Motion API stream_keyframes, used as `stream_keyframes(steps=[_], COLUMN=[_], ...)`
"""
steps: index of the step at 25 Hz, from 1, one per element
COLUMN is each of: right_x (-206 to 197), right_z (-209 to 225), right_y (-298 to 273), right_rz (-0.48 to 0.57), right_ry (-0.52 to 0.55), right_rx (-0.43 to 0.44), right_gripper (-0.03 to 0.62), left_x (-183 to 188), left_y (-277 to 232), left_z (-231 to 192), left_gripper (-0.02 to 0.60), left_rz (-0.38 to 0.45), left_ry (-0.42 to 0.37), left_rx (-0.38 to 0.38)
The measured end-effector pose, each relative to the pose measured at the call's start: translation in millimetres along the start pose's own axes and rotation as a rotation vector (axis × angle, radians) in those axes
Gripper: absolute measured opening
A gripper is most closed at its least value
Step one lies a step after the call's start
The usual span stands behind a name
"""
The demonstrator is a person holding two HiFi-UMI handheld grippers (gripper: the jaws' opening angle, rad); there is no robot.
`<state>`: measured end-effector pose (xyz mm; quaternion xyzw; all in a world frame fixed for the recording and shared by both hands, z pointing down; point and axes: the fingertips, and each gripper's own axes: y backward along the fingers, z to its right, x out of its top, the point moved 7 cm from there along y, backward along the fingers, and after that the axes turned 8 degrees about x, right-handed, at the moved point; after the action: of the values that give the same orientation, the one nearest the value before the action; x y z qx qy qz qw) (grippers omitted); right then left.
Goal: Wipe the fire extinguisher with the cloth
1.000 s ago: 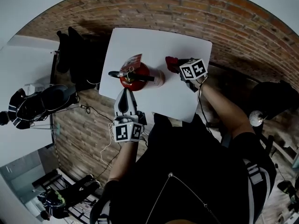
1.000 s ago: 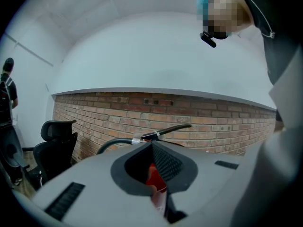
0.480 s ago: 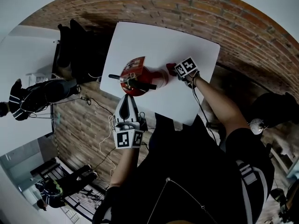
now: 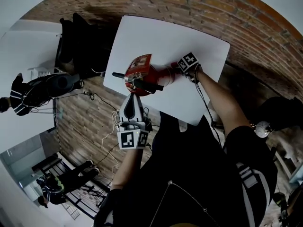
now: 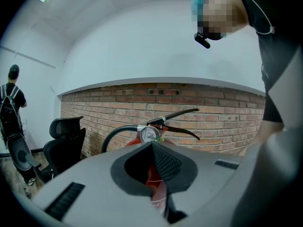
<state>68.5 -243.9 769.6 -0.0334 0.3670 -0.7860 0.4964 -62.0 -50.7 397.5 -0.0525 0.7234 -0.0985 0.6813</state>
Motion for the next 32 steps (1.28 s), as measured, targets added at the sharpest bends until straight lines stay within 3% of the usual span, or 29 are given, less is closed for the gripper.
stream_keyframes(steps=[14,32], right_x=[12.0,16.3], right_z=[-15.3,-65.4], right_y=[-4.0,40.1], right_rz=[-0.092,-0.035], right_ry=[0.042,0.042], right_rx=[0.057,0.105], right_gripper=[0.115,0.114], left_x=[-4.4,-0.9], left_y=[1.3,19.3], left_z=[-3.6,1.9], left_gripper=[0.009,0.009], left_rz=[-0.007,0.024], left_ry=[-0.007,-0.005], left_rx=[0.015,0.003])
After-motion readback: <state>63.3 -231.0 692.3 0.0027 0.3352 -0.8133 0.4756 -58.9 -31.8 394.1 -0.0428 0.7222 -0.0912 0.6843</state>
